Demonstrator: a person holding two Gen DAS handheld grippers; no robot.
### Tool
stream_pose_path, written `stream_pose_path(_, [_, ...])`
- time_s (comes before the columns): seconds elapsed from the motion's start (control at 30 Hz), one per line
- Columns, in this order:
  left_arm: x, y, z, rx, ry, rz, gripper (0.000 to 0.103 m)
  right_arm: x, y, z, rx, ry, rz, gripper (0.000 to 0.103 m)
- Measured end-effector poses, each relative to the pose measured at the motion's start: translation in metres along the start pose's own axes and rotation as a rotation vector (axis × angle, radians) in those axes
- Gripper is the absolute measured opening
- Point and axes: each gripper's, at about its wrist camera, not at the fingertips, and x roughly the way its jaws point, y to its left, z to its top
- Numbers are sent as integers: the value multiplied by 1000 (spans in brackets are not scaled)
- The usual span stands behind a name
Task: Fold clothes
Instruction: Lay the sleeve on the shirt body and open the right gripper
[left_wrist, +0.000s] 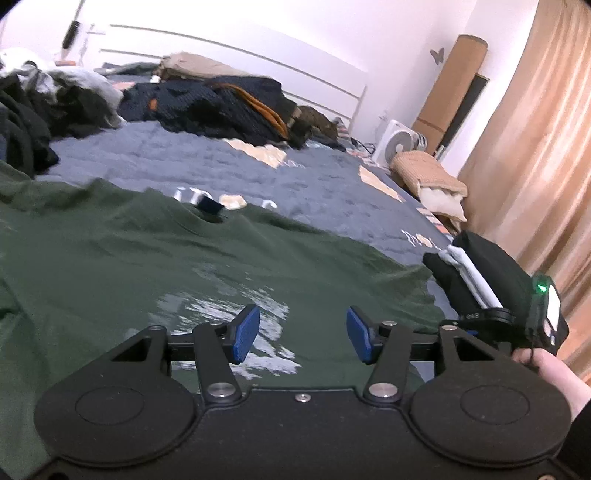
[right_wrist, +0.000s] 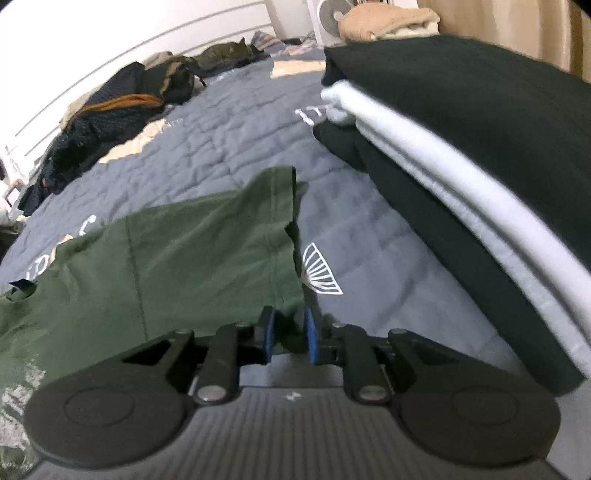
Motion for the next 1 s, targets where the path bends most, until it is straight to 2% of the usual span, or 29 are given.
stream_pose_path(0.13, [-23,9,-3,1,-13,47,52,-26,9,-14,-34,9,59,24])
stream_pose_path(0.23, [-44,16,-12,-9,-12,77,53,-45,14,-29,-52,25,108,34])
stream_pose_path(0.53, [-107,51,-51,-67,12,170,54,-98,26,-85,-133,67,215,35])
stream_pose_path(0.7, [-136,65,-70,-53,49,217,55,-125,25,-119,-191,96,215,35])
stream_pose_path(0.8, [-155,75,-76,-55,58,240,59,-145,21,-136,-208,105,222,35])
stream_pose_path(1.0, [-185,92,-90,-75,95,273,60,-173,1,-159,-171,118,197,35])
